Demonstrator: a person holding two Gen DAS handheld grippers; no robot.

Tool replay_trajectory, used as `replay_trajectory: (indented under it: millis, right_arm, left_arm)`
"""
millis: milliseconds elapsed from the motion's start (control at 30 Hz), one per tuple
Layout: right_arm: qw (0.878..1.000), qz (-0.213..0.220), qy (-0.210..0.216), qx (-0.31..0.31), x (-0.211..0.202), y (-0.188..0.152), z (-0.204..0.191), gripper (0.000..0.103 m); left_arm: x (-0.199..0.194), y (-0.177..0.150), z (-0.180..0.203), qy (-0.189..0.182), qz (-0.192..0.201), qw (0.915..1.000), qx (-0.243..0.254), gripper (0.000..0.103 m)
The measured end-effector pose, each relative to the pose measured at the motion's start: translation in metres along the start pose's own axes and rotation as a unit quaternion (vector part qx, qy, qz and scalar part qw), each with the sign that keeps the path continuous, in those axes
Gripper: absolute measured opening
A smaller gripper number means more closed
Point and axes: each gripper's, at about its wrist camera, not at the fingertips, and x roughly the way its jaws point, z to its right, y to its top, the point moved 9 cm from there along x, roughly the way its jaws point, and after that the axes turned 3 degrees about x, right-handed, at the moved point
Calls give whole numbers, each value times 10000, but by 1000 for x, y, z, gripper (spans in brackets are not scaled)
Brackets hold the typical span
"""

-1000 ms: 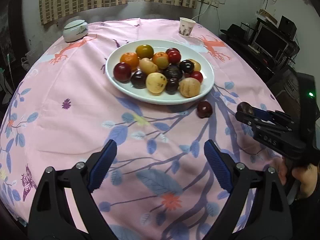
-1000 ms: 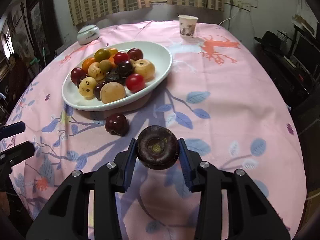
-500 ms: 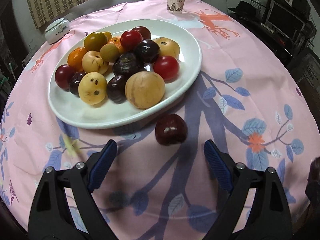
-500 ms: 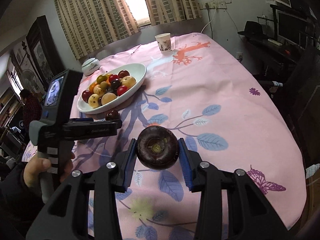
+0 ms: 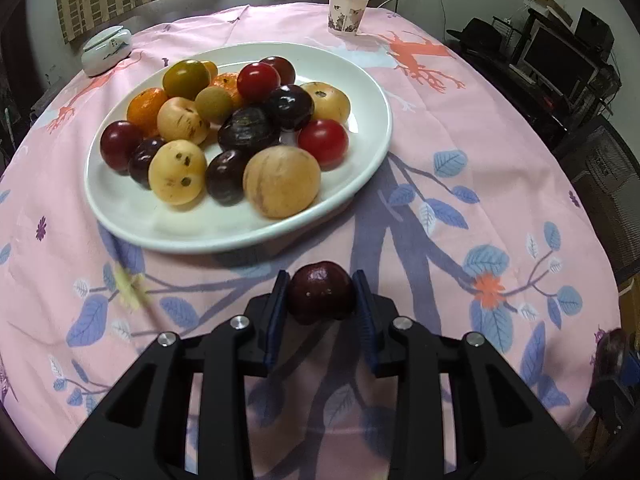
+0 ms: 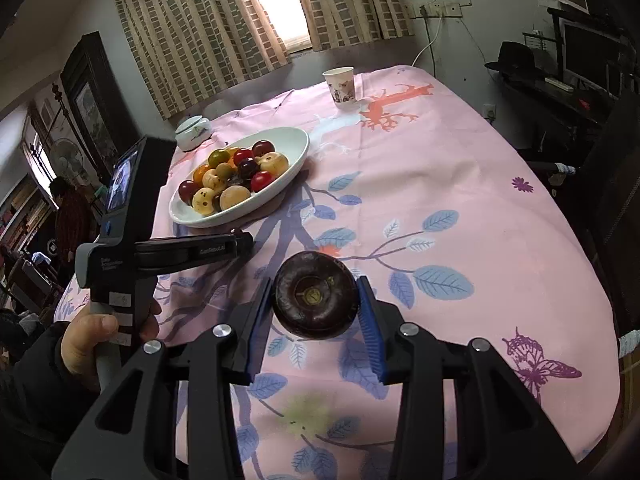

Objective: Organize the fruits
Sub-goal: 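Grasp the last dark red cherry with the left tool while the right tool holds the purple fruit, then lower both fruits onto the white plate and open both tools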

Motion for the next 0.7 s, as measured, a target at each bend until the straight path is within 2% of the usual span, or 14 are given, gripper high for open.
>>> replay_trajectory:
  millis: [100, 267, 400, 567, 700]
  right_arm:
    - [9999, -34, -11, -101, 2, 1, -13, 42]
    - [9995, -185, 55, -231, 16, 0, -39, 42]
    - [9982, -378, 243, -391, 33, -4, -70, 42]
    - [9960, -583, 355, -573, 53, -5, -102, 42]
    - [9935, -719, 389, -793, 66, 2, -120, 42]
  left_arm:
    - [-20, -17, -12, -190, 61, 9998, -50, 32]
    - [-55, -44, -54, -190, 272, 9993, -180, 32]
    - [-79, -53, -91, -146, 460, 9980, -410, 32]
    - [-97, -50, -129, 12, 656, 9961, -589, 32]
    - [-104, -29, -147, 83, 768, 9952, -603, 32]
